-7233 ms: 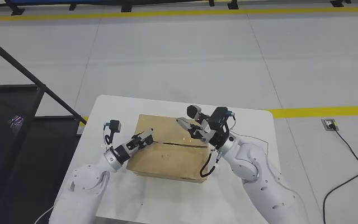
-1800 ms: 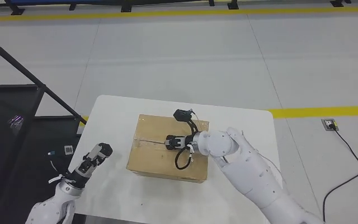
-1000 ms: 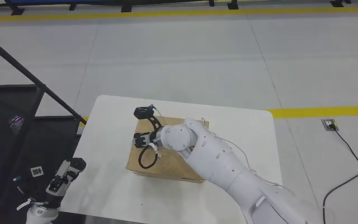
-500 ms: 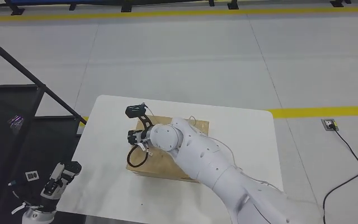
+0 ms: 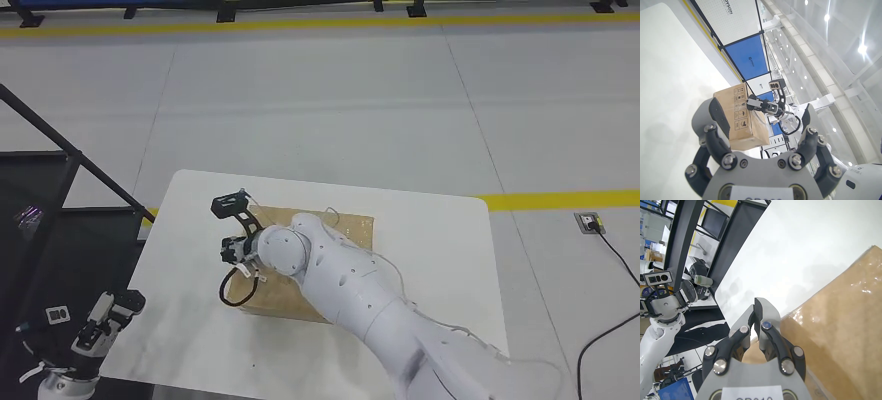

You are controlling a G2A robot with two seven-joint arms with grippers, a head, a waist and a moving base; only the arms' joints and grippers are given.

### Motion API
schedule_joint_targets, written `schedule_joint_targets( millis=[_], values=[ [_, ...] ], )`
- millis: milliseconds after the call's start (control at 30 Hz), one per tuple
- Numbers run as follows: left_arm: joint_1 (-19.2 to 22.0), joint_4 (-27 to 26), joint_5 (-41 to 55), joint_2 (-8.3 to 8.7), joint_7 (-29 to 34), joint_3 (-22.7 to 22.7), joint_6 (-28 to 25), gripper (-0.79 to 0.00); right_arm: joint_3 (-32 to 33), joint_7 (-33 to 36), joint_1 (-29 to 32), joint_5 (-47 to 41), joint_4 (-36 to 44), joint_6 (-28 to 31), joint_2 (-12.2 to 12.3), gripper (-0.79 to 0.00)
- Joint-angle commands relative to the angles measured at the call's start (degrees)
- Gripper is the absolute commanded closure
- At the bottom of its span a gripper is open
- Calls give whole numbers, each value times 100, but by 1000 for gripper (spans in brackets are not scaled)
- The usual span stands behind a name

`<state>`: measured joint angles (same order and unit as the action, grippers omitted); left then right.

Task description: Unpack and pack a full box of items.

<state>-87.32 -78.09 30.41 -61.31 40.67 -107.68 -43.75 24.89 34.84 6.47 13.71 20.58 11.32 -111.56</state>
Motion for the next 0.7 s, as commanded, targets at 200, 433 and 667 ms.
schedule_joint_targets(
  millis=[200,433,667],
  values=[
    [-48,-56,29,6,73,-36,-23,-785,248,-687,-48,25,-26,1194,60,0],
    [-52,-223,-68,15,98,-54,18,-785,521,-1862,198,552,545,2150,431,0],
    [-24,-454,-203,24,64,-56,98,-785,1237,-2875,1092,1603,2152,2115,1210,0]
  ],
)
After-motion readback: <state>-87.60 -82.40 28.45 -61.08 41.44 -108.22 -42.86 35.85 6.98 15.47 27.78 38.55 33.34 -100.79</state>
